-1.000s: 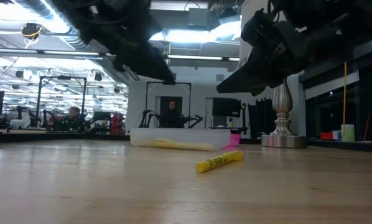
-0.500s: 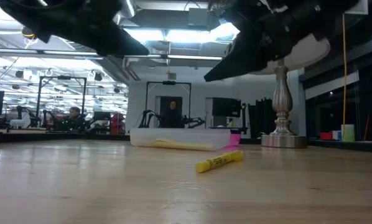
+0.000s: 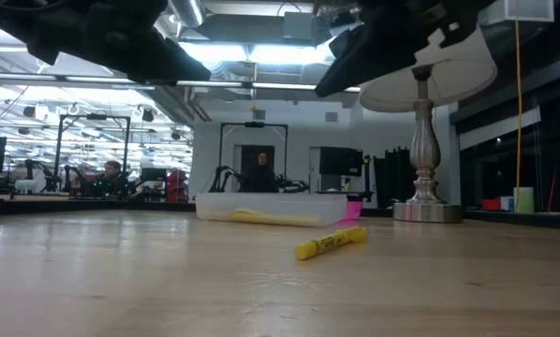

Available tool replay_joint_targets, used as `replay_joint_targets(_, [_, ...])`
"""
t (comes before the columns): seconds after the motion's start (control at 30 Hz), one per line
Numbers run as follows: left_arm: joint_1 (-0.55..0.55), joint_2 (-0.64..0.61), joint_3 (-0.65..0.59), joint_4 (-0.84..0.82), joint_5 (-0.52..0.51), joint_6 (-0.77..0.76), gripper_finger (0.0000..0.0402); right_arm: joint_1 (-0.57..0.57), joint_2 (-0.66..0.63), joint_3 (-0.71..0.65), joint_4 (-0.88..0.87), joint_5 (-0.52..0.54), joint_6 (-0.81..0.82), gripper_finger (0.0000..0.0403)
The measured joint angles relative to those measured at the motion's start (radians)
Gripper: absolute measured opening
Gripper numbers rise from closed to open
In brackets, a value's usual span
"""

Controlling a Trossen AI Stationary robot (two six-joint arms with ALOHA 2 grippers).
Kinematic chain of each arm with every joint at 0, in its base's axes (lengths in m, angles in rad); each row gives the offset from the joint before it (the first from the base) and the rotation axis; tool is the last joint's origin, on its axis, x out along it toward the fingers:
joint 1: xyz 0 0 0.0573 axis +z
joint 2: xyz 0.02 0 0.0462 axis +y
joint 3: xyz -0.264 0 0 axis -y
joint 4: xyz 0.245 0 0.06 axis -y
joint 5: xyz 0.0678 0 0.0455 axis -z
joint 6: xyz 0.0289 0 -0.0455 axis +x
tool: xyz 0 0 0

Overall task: Pick & place school supplies into a supply box
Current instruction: Put the yellow pen into the pink supply box

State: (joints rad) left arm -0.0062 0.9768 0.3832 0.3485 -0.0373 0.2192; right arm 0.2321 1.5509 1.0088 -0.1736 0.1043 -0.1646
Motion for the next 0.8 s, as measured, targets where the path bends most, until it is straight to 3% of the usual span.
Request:
replay_joint_targets(0.3, [0.001, 0.0, 0.0, 0.0, -0.001, 0.0, 0.0004, 0.033, 0.041, 0.036, -0.042, 0.007, 0.007, 0.0151])
replay_joint_targets(0.67, [0.001, 0.0, 0.0, -0.005, -0.008, 0.003, 0.0004, 0.049, 0.265, 0.251, -0.298, 0.007, 0.007, 0.0154])
replay_joint_targets(0.8, [0.001, 0.001, 0.0, -0.007, -0.008, 0.003, 0.0004, 0.08, 0.331, 0.283, -0.31, 0.0, 0.006, 0.0154])
